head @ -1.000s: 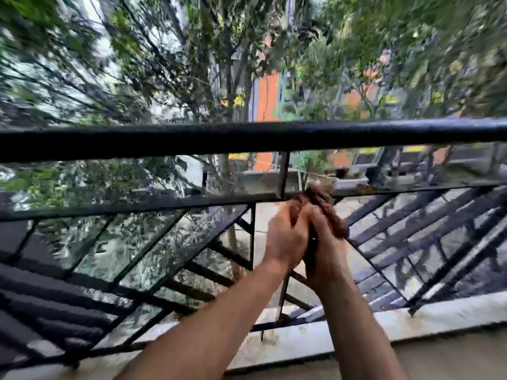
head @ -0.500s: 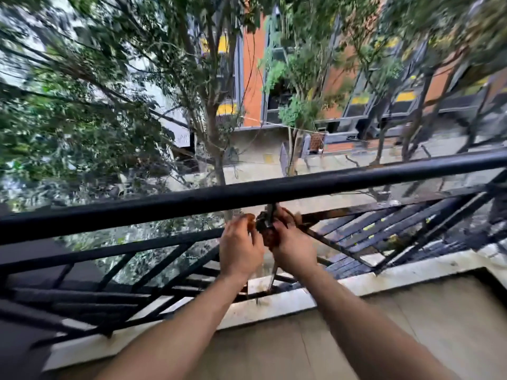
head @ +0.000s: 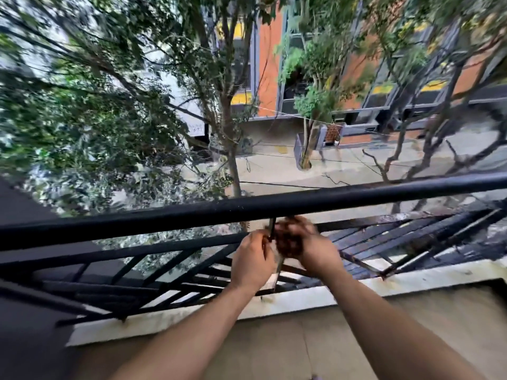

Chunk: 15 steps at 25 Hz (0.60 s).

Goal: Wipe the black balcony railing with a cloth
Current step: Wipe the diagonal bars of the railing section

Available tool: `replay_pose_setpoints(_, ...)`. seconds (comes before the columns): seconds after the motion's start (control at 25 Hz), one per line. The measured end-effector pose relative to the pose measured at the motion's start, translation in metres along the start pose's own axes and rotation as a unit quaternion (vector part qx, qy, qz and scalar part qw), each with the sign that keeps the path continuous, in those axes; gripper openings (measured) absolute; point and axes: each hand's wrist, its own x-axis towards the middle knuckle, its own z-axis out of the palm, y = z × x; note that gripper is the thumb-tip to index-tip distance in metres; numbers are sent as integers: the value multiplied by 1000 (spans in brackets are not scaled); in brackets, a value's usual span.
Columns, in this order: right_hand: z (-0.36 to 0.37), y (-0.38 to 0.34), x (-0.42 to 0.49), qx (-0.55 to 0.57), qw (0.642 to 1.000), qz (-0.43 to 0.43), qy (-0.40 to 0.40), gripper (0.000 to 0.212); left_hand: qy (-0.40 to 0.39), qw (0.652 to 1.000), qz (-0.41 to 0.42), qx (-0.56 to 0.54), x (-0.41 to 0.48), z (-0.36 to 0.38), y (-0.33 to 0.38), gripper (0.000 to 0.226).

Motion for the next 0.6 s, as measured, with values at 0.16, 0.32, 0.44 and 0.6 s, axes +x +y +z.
replay_pose_setpoints(0.16, -14, 0, 7, 119, 977, 168, 61, 41, 50, 998, 8, -23, -4, -9, 9, 19)
replay_pose_setpoints(0.32, -33, -76, -43, 433, 870, 88, 218, 57, 121, 983, 116, -73, -5, -28, 32, 28)
replay_pose_setpoints(0.44, -84, -56, -35, 348, 881, 63, 315, 77, 150, 971, 145, -114, 9, -50, 55, 28)
replay_pose_setpoints(0.6, -113, -93, 1, 47, 963, -60, 259, 38, 199, 961, 125, -144, 27, -73, 72, 26)
